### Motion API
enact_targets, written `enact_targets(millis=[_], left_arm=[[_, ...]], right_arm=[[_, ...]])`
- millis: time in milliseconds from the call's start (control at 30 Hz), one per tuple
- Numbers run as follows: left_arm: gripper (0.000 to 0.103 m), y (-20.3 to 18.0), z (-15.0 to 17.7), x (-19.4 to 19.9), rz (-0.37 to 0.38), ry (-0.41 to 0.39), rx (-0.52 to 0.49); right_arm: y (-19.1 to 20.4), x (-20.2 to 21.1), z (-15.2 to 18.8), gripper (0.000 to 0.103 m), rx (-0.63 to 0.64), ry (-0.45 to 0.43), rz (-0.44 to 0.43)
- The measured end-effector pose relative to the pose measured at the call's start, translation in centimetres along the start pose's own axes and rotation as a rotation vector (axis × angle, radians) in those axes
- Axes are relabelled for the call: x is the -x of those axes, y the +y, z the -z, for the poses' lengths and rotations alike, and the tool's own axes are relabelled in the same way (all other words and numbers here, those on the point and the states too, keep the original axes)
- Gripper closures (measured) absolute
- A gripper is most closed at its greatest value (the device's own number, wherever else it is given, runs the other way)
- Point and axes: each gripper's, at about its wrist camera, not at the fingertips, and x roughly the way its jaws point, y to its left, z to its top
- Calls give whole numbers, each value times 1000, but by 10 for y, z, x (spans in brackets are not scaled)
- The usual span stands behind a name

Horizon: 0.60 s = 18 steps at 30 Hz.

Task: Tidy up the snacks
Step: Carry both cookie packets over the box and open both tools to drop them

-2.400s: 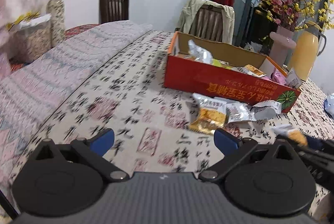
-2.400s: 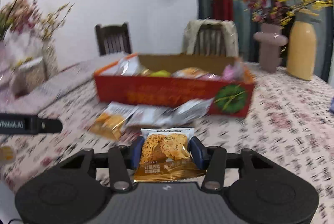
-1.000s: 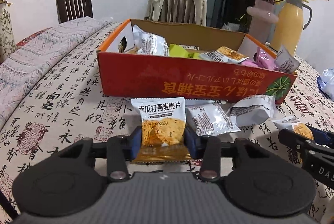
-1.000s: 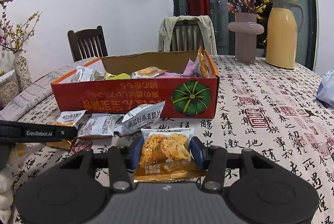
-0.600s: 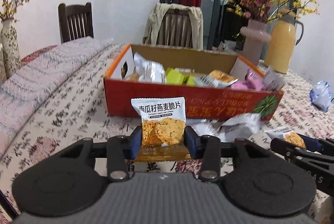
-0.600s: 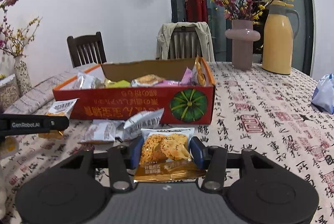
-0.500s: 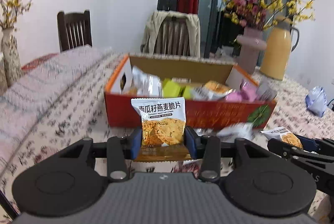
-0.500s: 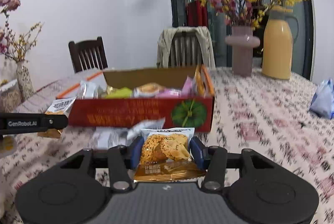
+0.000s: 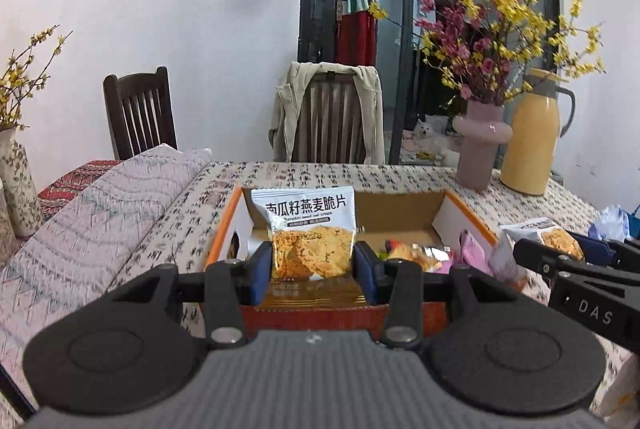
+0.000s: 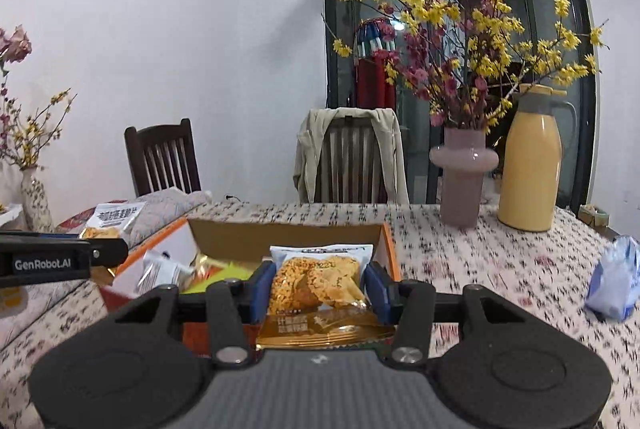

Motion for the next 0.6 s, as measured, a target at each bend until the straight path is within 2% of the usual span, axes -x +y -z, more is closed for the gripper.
enact_targets(millis=[333, 433, 600], left_arm=[[59, 8, -45, -39, -55, -35, 46], [59, 11, -44, -60, -62, -20, 59], [59, 19, -23, -90, -84, 3, 83]], right_arm=[[7, -56, -34, 55, 12, 1, 29], [7, -75, -30, 55, -9, 13, 28], [7, -94, -9, 55, -9, 43, 20]])
